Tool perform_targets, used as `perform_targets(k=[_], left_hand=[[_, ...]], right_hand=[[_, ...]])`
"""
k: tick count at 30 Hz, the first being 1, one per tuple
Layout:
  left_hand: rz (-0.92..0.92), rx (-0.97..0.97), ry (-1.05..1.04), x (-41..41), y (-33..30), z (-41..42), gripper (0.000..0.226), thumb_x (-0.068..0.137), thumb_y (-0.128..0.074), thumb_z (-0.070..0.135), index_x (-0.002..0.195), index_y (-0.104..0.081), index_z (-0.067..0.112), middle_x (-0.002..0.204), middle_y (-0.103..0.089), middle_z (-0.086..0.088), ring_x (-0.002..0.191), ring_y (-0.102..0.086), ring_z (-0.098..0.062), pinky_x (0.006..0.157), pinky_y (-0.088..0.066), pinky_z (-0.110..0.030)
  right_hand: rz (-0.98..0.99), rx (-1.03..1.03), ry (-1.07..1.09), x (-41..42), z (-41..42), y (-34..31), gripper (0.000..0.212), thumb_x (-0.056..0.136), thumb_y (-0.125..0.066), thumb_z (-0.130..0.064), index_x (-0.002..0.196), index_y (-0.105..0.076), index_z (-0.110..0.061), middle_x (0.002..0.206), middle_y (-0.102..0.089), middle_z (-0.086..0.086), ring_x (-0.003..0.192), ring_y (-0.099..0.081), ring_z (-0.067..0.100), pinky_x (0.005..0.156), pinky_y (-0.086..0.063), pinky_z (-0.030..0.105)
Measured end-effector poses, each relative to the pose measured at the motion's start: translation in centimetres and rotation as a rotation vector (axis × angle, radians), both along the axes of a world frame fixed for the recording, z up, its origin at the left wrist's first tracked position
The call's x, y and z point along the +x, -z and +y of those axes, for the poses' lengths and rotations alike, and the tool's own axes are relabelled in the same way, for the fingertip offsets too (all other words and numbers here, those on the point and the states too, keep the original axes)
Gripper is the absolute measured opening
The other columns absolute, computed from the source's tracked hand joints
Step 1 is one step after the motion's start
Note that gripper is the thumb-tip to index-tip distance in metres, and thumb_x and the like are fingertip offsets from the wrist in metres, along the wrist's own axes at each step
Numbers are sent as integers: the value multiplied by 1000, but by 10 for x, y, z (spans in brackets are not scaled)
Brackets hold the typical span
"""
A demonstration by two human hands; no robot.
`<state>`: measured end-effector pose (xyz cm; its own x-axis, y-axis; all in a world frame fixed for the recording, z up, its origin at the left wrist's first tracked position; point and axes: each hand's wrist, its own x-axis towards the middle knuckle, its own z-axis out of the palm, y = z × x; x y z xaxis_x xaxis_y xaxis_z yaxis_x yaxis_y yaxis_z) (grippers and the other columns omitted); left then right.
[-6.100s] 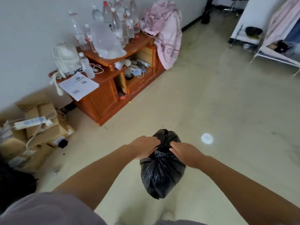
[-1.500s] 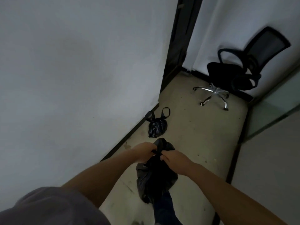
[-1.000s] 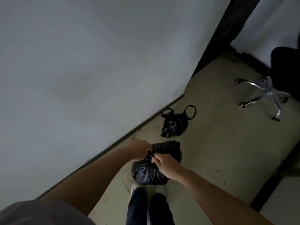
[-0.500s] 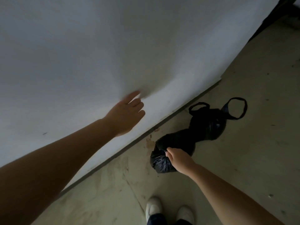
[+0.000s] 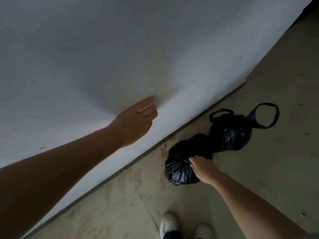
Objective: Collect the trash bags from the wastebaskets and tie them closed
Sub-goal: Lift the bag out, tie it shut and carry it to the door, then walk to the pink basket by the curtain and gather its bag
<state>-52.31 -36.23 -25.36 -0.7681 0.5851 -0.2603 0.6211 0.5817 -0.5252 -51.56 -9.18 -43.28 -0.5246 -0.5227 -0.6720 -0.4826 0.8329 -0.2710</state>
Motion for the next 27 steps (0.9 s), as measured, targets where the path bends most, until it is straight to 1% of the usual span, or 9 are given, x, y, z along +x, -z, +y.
perform_targets(k=[3, 4, 6, 7, 9, 12, 16, 21, 27], left_hand=[[-52, 88, -114, 2, -17, 16, 16, 80, -59, 5, 79, -75, 7, 103, -72, -11, 110, -63, -25, 114, -27, -45], [-102, 74, -195, 4, -26, 24, 15, 82, -62, 10, 89, -75, 8, 112, -68, -12, 119, -58, -25, 117, -20, -45], [-240, 19, -391, 6, -36, 39, 29, 92, -49, 18, 116, -63, 10, 135, -52, -14, 137, -35, -28, 118, 2, -47], [-309, 22, -469, 9, -47, 50, 33, 94, -44, 20, 124, -57, 12, 140, -46, -13, 140, -29, -28, 117, 7, -49], [-385, 110, -592, 18, -68, 72, 37, 95, -42, 22, 130, -49, 13, 141, -42, -12, 139, -27, -28, 117, 2, -53], [-483, 288, -758, 49, -105, 105, 41, 96, -39, 24, 135, -43, 14, 142, -42, -12, 135, -33, -27, 117, -12, -49], [-454, 528, -896, 94, -159, 135, 37, 97, -37, 23, 131, -45, 13, 136, -49, -10, 128, -42, -27, 112, -24, -42], [-421, 575, -1016, 142, -208, 149, 39, 99, -34, 26, 134, -43, 13, 134, -49, -12, 125, -43, -29, 107, -30, -41], [-258, 659, -1256, 210, -233, 155, 35, 98, -34, 28, 126, -47, 12, 127, -53, -11, 118, -48, -27, 102, -35, -39]], right_hand=[[-55, -6, 40, -9, 5, -44, 43, 100, -34, -24, 142, -29, -19, 143, -38, 6, 126, -42, 28, 98, -43, 43], [-58, -11, 44, -14, 6, -63, 44, 100, -34, -23, 143, -27, -19, 145, -36, 7, 127, -41, 28, 99, -42, 43], [-35, -19, 44, -23, 6, -105, 43, 100, -34, -23, 142, -29, -18, 143, -38, 9, 126, -42, 30, 98, -42, 43], [-15, -19, 39, -27, 5, -128, 42, 100, -34, -23, 142, -30, -18, 142, -39, 10, 125, -43, 30, 96, -41, 43], [45, -21, 29, -29, 5, -174, 41, 100, -33, -23, 140, -32, -17, 140, -41, 10, 124, -44, 30, 96, -40, 44], [176, -48, 19, -12, 6, -241, 42, 99, -34, -24, 140, -32, -17, 141, -42, 9, 126, -43, 29, 102, -37, 46], [302, -106, -25, 21, 13, -314, 43, 99, -34, -26, 141, -32, -17, 141, -42, 6, 128, -42, 26, 106, -33, 45], [317, -150, -115, 48, 19, -368, 41, 99, -33, -26, 140, -33, -18, 140, -43, 6, 129, -42, 26, 105, -32, 44], [319, -167, -394, 77, 6, -396, 39, 99, -32, -24, 137, -36, -16, 137, -46, 7, 125, -45, 27, 103, -34, 43]])
